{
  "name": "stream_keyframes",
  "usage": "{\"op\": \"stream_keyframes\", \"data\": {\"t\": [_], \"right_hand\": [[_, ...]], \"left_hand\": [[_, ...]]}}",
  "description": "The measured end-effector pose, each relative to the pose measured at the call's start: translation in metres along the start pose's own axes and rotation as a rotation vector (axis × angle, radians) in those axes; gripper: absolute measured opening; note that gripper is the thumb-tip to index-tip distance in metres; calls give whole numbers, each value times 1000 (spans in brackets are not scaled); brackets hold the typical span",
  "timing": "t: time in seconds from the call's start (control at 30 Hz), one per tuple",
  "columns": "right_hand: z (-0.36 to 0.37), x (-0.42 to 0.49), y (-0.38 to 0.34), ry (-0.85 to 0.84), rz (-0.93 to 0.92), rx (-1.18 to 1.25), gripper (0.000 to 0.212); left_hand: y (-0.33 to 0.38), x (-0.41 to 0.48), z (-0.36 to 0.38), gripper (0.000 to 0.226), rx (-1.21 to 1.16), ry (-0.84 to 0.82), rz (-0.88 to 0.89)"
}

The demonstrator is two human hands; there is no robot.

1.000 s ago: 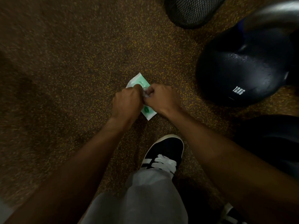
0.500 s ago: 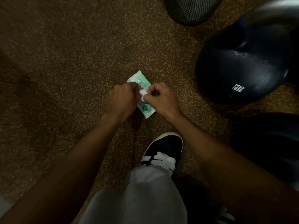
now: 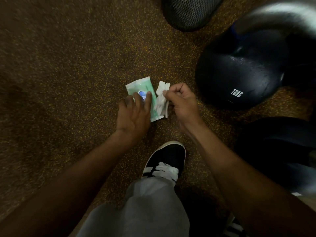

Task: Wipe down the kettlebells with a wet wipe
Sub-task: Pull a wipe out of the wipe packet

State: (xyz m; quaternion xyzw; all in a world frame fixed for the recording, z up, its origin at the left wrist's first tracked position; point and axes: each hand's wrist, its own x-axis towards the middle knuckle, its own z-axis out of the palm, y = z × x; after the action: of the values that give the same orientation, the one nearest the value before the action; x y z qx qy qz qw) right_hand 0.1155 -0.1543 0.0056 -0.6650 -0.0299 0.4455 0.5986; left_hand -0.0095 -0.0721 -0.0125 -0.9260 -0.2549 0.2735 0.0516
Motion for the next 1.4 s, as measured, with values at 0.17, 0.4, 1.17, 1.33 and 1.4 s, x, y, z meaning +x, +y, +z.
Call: {"op": "stream_keyframes", "data": {"t": [0.17,0.4,1.17,1.33,1.4], "right_hand": [[-14,-12,-25,-73,9,55,36],[-35,-40,-55,-121,-5,-10,28],[-104,-137,-149,39,93,28,30],[-126,-169,-167,80,95,-130,20],[-128,-181,-174,43,104,-32,25]], "left_hand": [[0,-3,-1,67,72,-112,45],[-8,6,4,41,-283,244,182],[18,-36,-193,43,-1859,-552,198],[27,-41,-238,32,-1438,-586,363],[35,-45,-254,23,-1384,-585,419]]}}
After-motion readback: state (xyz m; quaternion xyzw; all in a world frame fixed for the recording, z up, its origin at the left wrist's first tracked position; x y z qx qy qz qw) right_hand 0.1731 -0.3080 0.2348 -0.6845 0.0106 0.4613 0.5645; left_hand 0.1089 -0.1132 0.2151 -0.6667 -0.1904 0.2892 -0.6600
